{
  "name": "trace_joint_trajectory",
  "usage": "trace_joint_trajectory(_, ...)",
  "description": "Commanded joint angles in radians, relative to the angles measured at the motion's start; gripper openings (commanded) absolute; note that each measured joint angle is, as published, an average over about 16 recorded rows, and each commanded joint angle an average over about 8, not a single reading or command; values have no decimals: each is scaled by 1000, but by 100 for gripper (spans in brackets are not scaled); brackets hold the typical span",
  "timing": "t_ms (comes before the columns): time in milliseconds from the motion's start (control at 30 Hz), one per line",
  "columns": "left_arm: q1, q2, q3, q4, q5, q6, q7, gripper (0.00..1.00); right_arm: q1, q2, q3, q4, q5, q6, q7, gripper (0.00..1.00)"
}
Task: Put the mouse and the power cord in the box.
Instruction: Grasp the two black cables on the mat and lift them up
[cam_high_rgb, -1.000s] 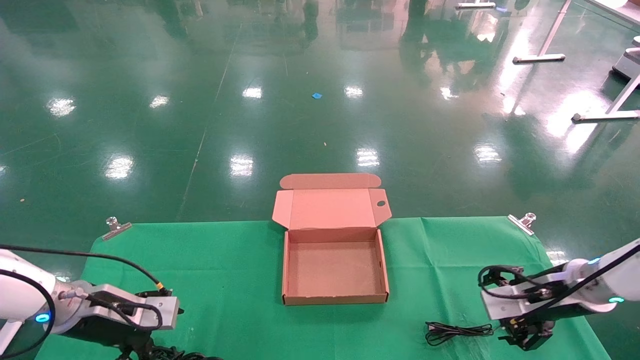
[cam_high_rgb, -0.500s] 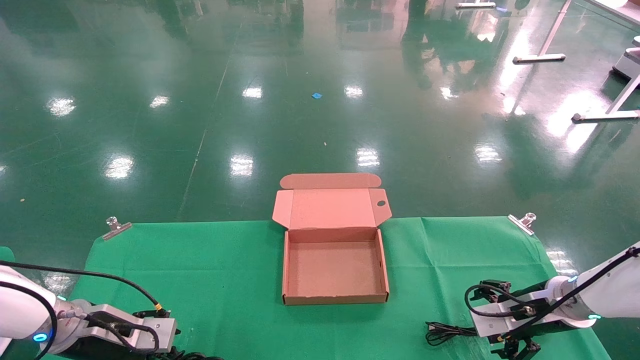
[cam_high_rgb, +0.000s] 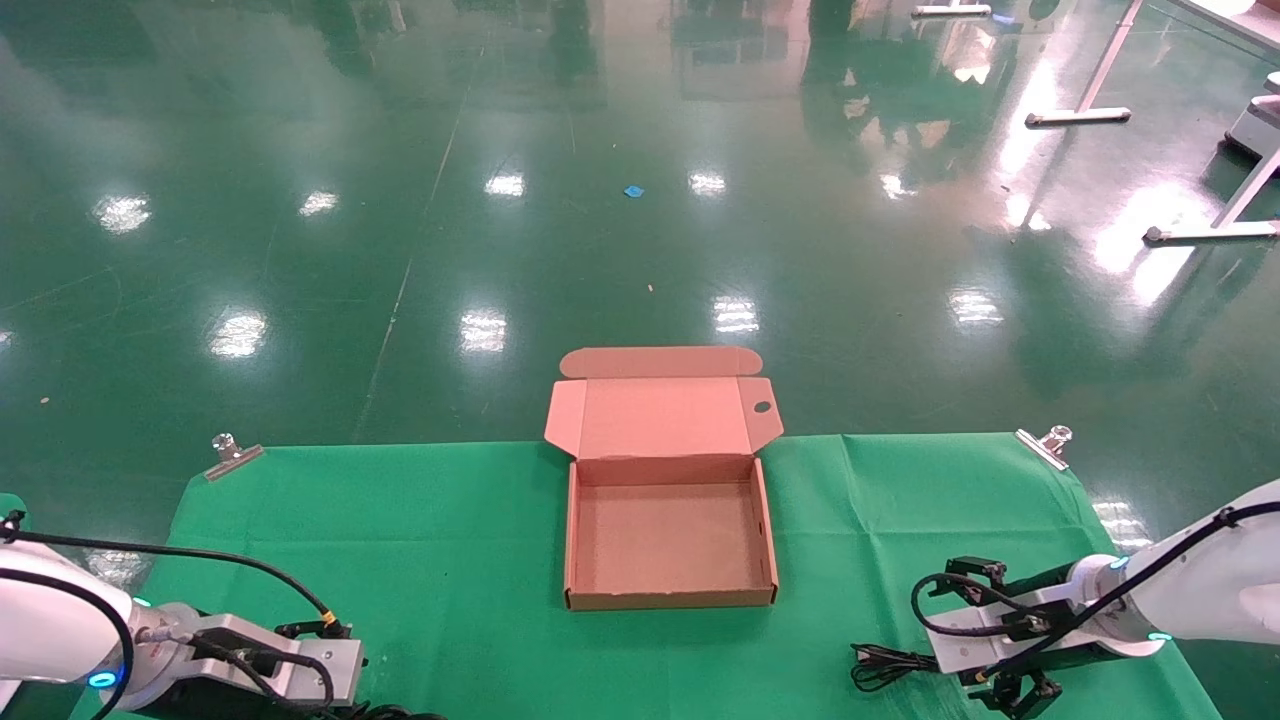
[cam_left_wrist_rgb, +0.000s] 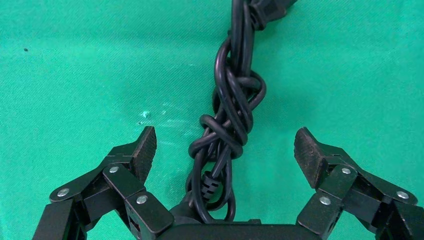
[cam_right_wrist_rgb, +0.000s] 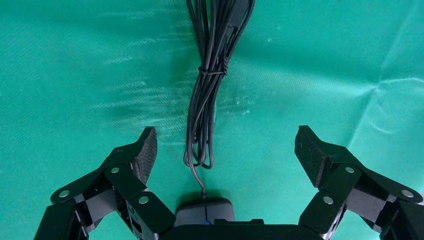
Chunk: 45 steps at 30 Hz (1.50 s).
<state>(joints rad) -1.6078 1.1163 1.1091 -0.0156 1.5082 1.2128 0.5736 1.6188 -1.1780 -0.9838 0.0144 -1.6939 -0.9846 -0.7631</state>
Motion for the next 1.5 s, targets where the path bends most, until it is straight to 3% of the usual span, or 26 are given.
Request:
trace_joint_trajectory(33, 1, 4, 2, 2, 3, -7, 1, 42, -2, -3, 1, -2, 1, 4, -2, 39)
trace_joint_trajectory(133, 1, 9, 4, 3, 6, -13, 5, 4, -4, -4, 3, -6, 5, 4, -2, 4)
trace_joint_trajectory(167, 1, 10, 5, 3, 7, -14, 6, 0, -5, -4, 4, -8, 6, 4, -2, 0)
trace_joint_trajectory(1500, 0, 8, 3, 1, 4, -10, 4, 0, -4, -3, 4, -6, 5, 2, -1, 0)
